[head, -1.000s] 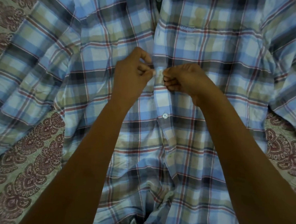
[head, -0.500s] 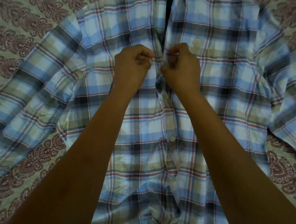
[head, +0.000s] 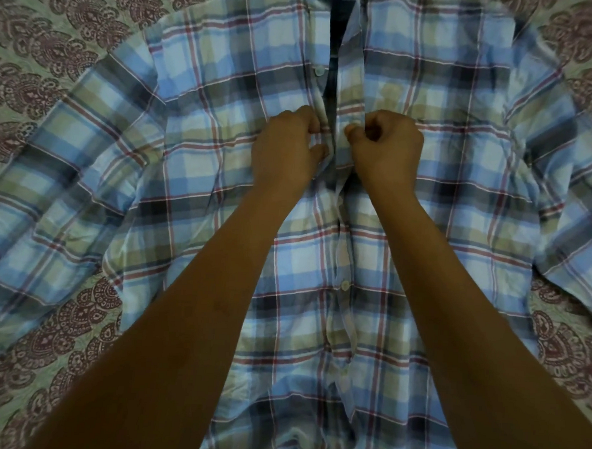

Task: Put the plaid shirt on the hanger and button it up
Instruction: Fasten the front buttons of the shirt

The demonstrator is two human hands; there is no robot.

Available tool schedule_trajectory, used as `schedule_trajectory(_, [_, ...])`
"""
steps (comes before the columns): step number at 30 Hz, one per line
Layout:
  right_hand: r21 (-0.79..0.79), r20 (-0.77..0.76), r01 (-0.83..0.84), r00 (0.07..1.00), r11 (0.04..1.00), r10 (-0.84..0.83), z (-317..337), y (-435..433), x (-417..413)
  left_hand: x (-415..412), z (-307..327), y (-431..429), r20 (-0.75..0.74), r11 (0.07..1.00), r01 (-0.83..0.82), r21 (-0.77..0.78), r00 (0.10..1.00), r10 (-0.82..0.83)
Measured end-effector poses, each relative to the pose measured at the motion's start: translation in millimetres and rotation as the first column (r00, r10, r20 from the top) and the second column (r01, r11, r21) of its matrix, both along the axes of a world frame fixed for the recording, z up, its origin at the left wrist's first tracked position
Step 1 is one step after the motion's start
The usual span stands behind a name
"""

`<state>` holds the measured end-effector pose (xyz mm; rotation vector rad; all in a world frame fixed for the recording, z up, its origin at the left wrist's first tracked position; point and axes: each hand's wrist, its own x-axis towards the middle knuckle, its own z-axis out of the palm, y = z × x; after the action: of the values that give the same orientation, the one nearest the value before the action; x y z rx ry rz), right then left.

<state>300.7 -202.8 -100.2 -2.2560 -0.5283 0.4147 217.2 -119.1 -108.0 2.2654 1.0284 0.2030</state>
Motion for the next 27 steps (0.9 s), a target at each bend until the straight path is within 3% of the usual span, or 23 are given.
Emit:
schedule_trajectory(5, [0.09, 0.075, 0.134, 0.987, 0.987, -0.141, 6, -12, -1, 2, 2, 1, -0.081, 0.999, -0.016, 0.052, 0.997, 0.02])
schedule_trajectory(8, [0.122, 0.065, 0.06, 0.996, 0.991, -0.068, 6, -16, -5, 0, 6, 6, 0.021, 0.983, -0.099, -0.153, 0.994, 0.103])
schedule_trajectory(10, [0.147, 0.034, 0.007, 0.999, 0.989, -0.012, 8, -14, -7, -9, 8, 11, 0.152, 0.923, -0.15, -0.354, 0.965, 0.214])
schedule_trajectory(12, [0.159, 0.008, -0.024, 1.0, 0.987, 0.023, 7, -10, -8, -22, 6, 16, 0.192, 0.861, -0.175, -0.478, 0.936, 0.297])
schedule_trajectory(15, [0.165, -0.008, -0.038, 0.999, 0.986, 0.04, 5, -6, -12, -33, 1, 20, 0.063, 0.949, -0.159, -0.274, 0.981, 0.182])
schedule_trajectory(17, [0.184, -0.03, -0.03, 0.999, 0.982, 0.036, 1, -4, -14, -28, 8, 17, 0.166, 0.978, -0.163, -0.127, 0.969, 0.183])
schedule_trajectory(20, [0.22, -0.098, 0.032, 0.995, 0.975, -0.011, -7, -4, -14, -10, 22, 10, 0.354, 0.979, -0.123, -0.164, 0.919, 0.175])
schedule_trajectory(25, [0.359, -0.457, 0.319, 0.879, 0.877, -0.132, -24, -12, -15, 3, 11, 1, 0.016, 0.989, 0.108, -0.105, 0.994, -0.107])
schedule_trajectory(27, [0.415, -0.496, 0.347, 0.861, 0.841, -0.11, -28, -16, -18, 0, 6, -1, 0.022, 0.994, 0.104, -0.036, 0.994, -0.103])
